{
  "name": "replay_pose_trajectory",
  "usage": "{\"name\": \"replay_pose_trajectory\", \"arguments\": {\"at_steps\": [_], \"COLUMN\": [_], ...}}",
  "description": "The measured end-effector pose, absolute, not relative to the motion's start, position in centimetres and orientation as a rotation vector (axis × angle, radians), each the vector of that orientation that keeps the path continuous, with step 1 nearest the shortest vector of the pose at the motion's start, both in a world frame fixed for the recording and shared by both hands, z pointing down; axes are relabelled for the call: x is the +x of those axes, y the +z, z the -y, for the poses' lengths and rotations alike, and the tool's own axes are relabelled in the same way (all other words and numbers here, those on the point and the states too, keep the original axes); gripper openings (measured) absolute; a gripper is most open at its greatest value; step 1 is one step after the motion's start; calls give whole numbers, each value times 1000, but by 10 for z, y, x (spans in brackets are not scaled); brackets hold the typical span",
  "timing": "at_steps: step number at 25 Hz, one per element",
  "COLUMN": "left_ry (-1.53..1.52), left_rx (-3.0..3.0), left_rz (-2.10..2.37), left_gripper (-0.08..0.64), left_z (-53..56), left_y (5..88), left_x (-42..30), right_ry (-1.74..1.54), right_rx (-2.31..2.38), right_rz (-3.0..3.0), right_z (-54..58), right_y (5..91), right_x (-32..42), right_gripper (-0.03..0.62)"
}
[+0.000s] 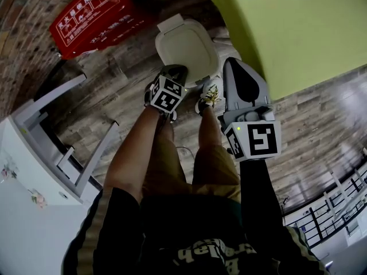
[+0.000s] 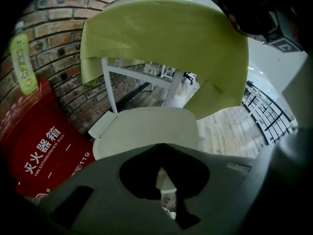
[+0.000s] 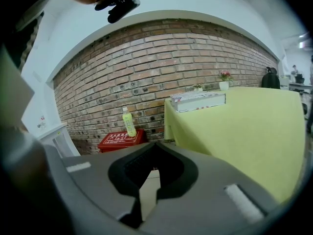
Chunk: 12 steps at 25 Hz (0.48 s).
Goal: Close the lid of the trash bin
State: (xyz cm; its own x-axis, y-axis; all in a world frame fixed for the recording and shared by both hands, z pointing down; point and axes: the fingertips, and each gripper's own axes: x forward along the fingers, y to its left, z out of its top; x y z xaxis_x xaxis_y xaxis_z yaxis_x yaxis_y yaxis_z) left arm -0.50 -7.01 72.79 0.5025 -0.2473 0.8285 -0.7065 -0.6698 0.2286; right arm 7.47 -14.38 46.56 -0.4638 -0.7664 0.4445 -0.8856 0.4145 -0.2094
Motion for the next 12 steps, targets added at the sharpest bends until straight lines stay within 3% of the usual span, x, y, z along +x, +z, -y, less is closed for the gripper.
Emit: {"name": "replay_pose_trajectory", "arguments": {"at_steps": [12], "left_ry": [1116], "left_rx": [2146], "left_rz": [726], "left_gripper": [8], "left_z": [57], "left_y": [761], "left_x": [1], "right_ry": [600], "right_rx": [1414], "right_rz": [2366], "right_z": [141], "right_y": [478], "right_x": [77], "right_gripper": [13]}}
